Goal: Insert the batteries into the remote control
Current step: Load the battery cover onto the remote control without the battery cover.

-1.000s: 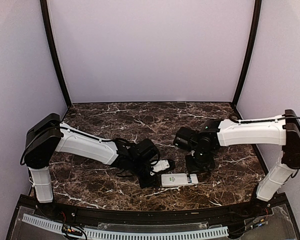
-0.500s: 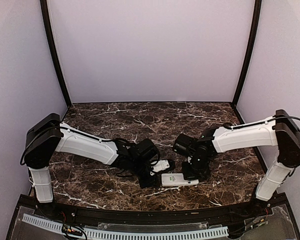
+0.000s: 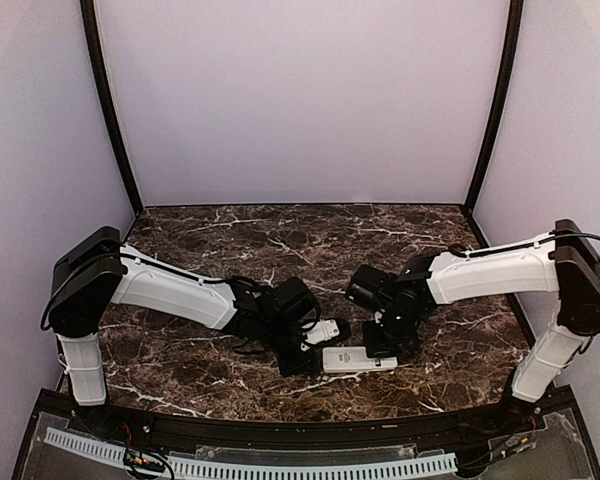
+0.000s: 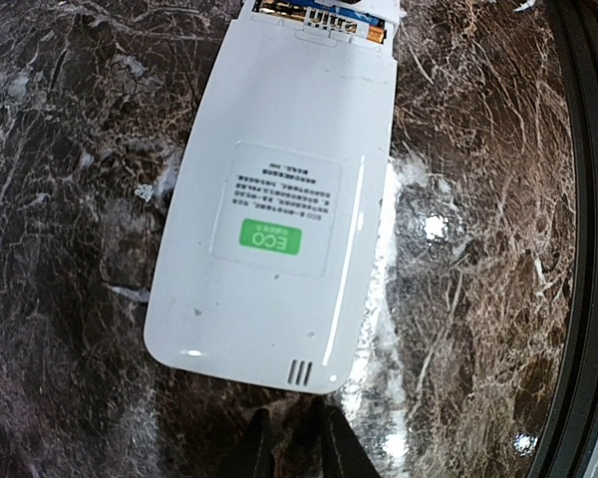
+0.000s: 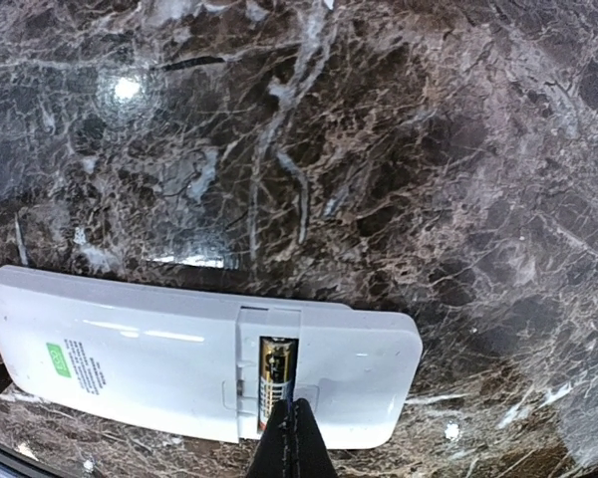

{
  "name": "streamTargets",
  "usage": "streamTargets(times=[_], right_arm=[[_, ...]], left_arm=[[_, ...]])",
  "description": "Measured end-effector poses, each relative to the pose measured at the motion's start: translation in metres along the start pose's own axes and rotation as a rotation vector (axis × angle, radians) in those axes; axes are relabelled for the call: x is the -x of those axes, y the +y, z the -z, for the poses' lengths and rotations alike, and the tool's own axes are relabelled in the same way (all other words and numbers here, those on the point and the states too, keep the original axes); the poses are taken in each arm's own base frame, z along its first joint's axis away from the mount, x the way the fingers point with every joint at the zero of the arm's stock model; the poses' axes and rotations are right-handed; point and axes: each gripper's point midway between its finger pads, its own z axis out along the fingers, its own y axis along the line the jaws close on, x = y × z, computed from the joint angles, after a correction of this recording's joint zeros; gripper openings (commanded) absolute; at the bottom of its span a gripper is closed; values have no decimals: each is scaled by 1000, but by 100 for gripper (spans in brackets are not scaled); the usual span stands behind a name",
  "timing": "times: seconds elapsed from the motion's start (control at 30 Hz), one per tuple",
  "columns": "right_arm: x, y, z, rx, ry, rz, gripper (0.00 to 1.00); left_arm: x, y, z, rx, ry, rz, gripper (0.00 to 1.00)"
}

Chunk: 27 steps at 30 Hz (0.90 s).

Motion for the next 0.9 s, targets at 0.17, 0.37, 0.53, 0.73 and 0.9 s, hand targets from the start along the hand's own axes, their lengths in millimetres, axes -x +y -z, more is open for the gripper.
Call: streamTargets(times=[0.17,0.37,0.53,0.73,0.9], right_arm=[[9,-4,27,40,-53,-30,0],[12,-44,32,-20,-67,-146,0],[-2,-68,6,-161,17,-154,0],[-9,-70,-15,-243,67,-124,0],[-7,-57,-16,-238,61,-91,0]], left_arm=[[0,0,0,0,0,0,17],[0,0,0,0,0,0,17],[0,0,0,0,0,0,18],[0,0,0,0,0,-3,18],[0,0,0,0,0,-4,18]])
